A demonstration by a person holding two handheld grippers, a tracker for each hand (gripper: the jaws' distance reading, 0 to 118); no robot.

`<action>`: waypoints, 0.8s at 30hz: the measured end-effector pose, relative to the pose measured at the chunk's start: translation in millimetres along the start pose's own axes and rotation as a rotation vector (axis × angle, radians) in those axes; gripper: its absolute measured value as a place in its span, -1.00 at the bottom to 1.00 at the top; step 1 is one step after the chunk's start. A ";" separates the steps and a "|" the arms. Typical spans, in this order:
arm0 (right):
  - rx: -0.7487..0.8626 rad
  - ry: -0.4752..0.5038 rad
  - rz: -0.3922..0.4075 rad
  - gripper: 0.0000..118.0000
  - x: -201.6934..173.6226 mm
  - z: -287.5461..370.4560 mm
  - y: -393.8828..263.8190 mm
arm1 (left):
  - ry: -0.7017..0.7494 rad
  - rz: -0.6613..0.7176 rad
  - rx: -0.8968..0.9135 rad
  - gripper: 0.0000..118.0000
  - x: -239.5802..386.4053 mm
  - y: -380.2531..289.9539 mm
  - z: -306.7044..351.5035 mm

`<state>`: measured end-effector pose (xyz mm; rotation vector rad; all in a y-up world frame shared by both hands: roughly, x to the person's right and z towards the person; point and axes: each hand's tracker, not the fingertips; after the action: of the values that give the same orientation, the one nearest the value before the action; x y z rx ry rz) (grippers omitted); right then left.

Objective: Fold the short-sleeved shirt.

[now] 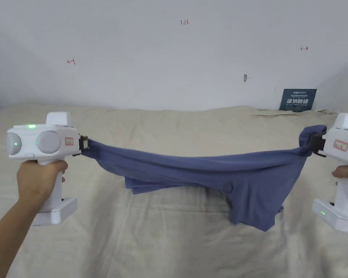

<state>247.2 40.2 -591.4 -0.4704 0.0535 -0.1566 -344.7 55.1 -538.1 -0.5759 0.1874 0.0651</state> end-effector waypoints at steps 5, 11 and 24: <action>-0.058 -0.003 0.006 -0.97 6.1 1.5 -42.6 | -0.005 0.004 -0.075 -0.99 -5.3 -53.8 -3.4; -0.124 0.007 -0.005 -0.97 18.0 19.2 -99.4 | 0.002 0.031 -0.175 -0.99 -21.0 -126.4 7.8; -0.217 0.025 -0.116 -0.97 28.1 125.4 -205.7 | 0.005 0.064 -0.314 -0.99 -54.6 -244.9 63.1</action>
<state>257.5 -89.2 -386.5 -0.6889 0.0684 -0.2726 -360.5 -115.9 -344.6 -0.8826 0.2021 0.1567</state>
